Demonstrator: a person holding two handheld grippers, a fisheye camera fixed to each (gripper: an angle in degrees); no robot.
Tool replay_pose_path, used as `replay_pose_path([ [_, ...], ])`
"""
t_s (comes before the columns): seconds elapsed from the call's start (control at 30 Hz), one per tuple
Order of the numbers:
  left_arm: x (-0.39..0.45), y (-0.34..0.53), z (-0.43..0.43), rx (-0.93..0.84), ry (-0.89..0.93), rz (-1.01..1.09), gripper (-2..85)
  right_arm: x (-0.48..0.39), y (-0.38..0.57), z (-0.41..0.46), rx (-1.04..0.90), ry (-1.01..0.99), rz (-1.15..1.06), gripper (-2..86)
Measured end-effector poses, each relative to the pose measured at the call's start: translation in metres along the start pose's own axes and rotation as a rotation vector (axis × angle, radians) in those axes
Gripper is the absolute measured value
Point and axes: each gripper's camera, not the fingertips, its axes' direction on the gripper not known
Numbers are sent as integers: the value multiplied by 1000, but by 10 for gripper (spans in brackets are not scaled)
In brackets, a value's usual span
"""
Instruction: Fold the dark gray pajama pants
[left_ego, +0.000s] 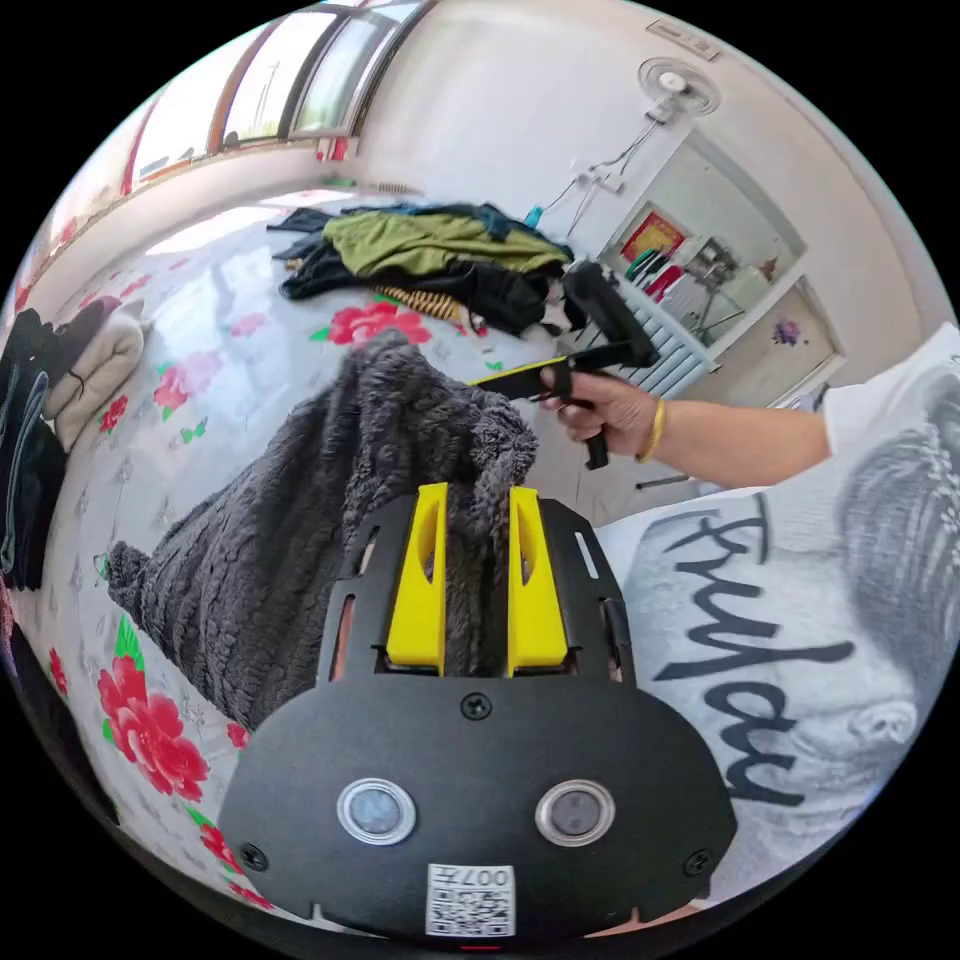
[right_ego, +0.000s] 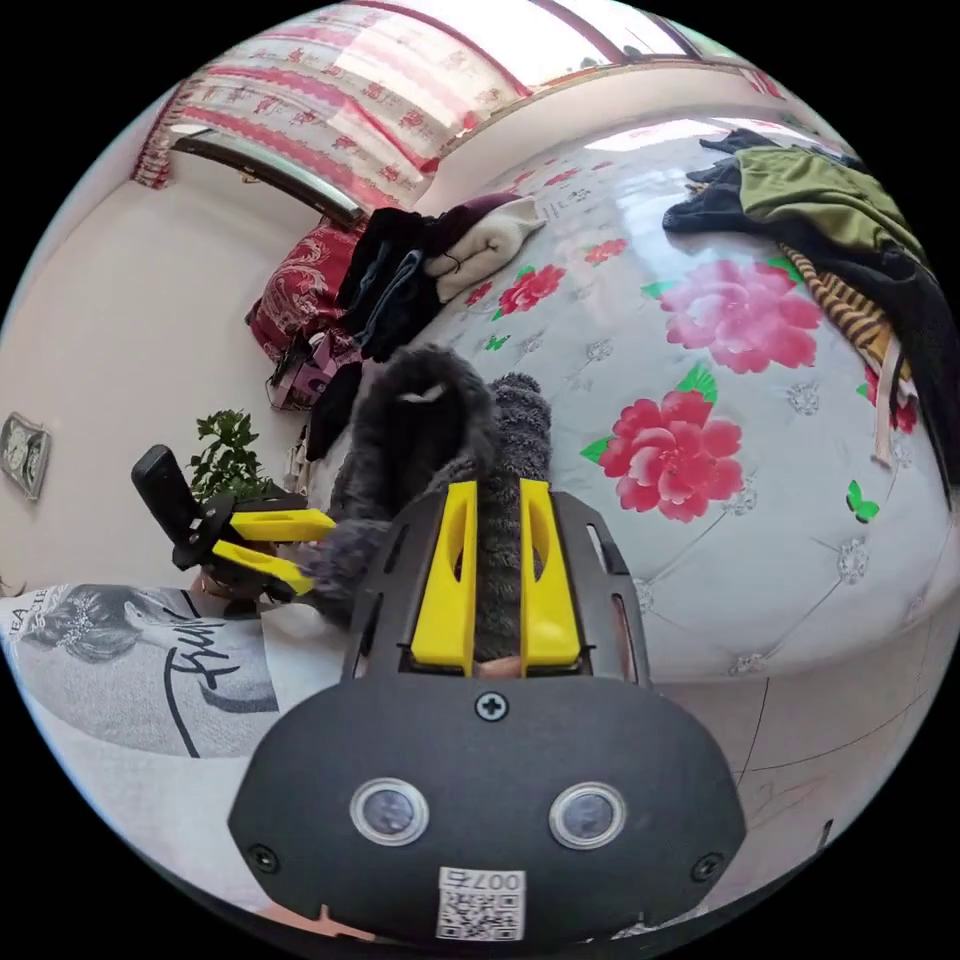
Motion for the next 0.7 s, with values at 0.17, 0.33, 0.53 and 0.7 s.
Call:
replay_pose_path([
  [0.17, -9, 34, -15, 54, -143, -92, 88, 58, 2, -37, 19, -69, 120, 101],
  [0.33, -76, 113, -39, 175, -181, -548, 87, 100, -7, -56, -11, -244, 188, 116],
  [0.53, -133, 156, 16, 118, 7, -819, 124, 110, -43, -32, -187, -361, 175, 133],
  [0.7, -159, 106, 56, 13, 36, -770, 108, 95, -81, -13, -342, -264, 110, 133],
])
